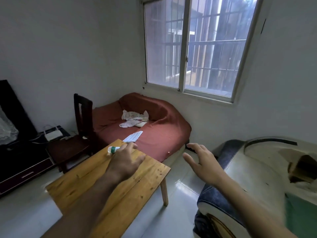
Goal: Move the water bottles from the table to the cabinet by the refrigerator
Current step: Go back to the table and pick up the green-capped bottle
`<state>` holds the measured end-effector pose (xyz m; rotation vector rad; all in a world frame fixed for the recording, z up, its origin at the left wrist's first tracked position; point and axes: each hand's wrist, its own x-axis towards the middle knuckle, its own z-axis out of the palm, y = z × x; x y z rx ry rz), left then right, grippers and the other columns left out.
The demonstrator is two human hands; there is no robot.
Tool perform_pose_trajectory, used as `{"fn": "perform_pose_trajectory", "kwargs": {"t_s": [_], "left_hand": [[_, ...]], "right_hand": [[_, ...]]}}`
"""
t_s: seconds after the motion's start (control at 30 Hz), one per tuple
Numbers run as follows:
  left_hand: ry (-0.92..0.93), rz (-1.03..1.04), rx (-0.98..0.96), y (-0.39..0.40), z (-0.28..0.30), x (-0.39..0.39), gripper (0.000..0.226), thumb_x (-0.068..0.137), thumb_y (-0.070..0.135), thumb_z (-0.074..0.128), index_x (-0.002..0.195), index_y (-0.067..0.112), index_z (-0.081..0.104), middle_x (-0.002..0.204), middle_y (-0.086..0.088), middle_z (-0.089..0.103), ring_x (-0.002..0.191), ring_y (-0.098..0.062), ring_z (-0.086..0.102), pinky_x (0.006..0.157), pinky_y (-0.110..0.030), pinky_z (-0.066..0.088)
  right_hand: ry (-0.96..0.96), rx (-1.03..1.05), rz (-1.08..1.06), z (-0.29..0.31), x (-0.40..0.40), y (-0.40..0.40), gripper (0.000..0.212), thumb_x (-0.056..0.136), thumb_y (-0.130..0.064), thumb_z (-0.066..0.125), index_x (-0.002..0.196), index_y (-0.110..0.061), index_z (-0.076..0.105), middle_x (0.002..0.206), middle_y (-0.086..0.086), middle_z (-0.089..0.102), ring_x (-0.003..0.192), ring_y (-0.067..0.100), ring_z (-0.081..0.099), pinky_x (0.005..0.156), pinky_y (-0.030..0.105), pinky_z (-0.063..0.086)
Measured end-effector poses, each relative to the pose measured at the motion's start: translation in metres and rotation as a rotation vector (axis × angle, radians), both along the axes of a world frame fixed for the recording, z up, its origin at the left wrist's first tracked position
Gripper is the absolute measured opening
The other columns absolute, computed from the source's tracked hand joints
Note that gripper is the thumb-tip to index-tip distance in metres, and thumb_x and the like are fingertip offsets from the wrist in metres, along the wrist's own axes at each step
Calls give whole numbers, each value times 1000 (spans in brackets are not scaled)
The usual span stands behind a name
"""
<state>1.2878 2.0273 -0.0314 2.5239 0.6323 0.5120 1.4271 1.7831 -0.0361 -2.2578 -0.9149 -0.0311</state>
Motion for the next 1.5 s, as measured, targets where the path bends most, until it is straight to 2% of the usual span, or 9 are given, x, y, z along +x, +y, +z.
{"fn": "perform_pose_trajectory", "kwargs": {"t_s": [0.3, 0.53, 0.7, 0.83, 1.0, 1.1, 1.27, 1.37, 1.5], "left_hand": [[126, 79, 53, 56, -18, 92, 45, 86, 54, 62, 120, 26, 55, 123, 0, 54, 111, -18, 53, 91, -35, 49], [117, 76, 22, 116, -39, 175, 47, 87, 53, 62, 123, 24, 55, 124, 0, 55, 115, -19, 54, 93, -32, 44], [58, 64, -55, 174, -40, 250, 49, 86, 52, 64, 123, 22, 56, 124, -3, 56, 110, -20, 57, 93, -33, 48], [14, 82, -62, 207, -46, 296, 48, 88, 49, 64, 126, 20, 55, 124, -3, 56, 112, -22, 56, 90, -32, 45], [131, 115, -137, 239, -73, 330, 47, 86, 51, 64, 122, 24, 56, 124, 0, 55, 108, -20, 57, 94, -34, 47], [172, 176, -142, 257, -83, 349, 45, 86, 51, 63, 122, 24, 56, 121, 1, 55, 114, -21, 54, 96, -34, 45], [234, 360, -189, 273, -91, 378, 47, 85, 50, 64, 122, 24, 53, 123, 0, 53, 113, -24, 56, 96, -37, 45], [239, 501, -212, 279, -87, 385, 50, 89, 47, 61, 131, 24, 46, 131, -1, 51, 123, -23, 49, 99, -35, 42], [229, 658, -207, 292, -85, 373, 53, 90, 48, 60, 135, 26, 43, 134, -2, 54, 124, -21, 49, 98, -35, 43]], "right_hand": [[18, -20, 55, -3, 113, 60, 51, 93, -52, 52, 136, -24, 50, 129, -2, 54, 114, 12, 52, 94, 21, 37], [8, -19, 25, -12, 192, 117, 44, 93, -47, 55, 132, -26, 53, 124, -3, 56, 107, 12, 54, 92, 24, 39], [-20, -101, 3, 0, 254, 164, 46, 94, -45, 56, 134, -23, 53, 124, 0, 57, 95, 10, 53, 86, 20, 38], [-49, -113, -5, 4, 307, 205, 47, 94, -46, 55, 135, -24, 52, 127, 1, 56, 106, 14, 55, 91, 23, 38], [18, -148, 66, -24, 356, 247, 54, 91, -56, 51, 134, -24, 52, 128, -1, 56, 121, 16, 52, 101, 24, 38], [63, -154, 108, -42, 394, 274, 51, 93, -51, 53, 136, -25, 50, 129, 0, 54, 115, 16, 53, 95, 22, 36], [98, -114, 251, -63, 457, 332, 47, 92, -47, 57, 133, -23, 53, 127, 3, 57, 118, 21, 55, 100, 30, 41], [120, -128, 350, -70, 485, 362, 47, 92, -49, 56, 132, -23, 53, 128, 4, 57, 117, 21, 55, 98, 30, 42], [95, -149, 465, -70, 502, 405, 48, 94, -49, 55, 134, -22, 51, 132, 4, 55, 124, 22, 51, 101, 32, 41]]}}
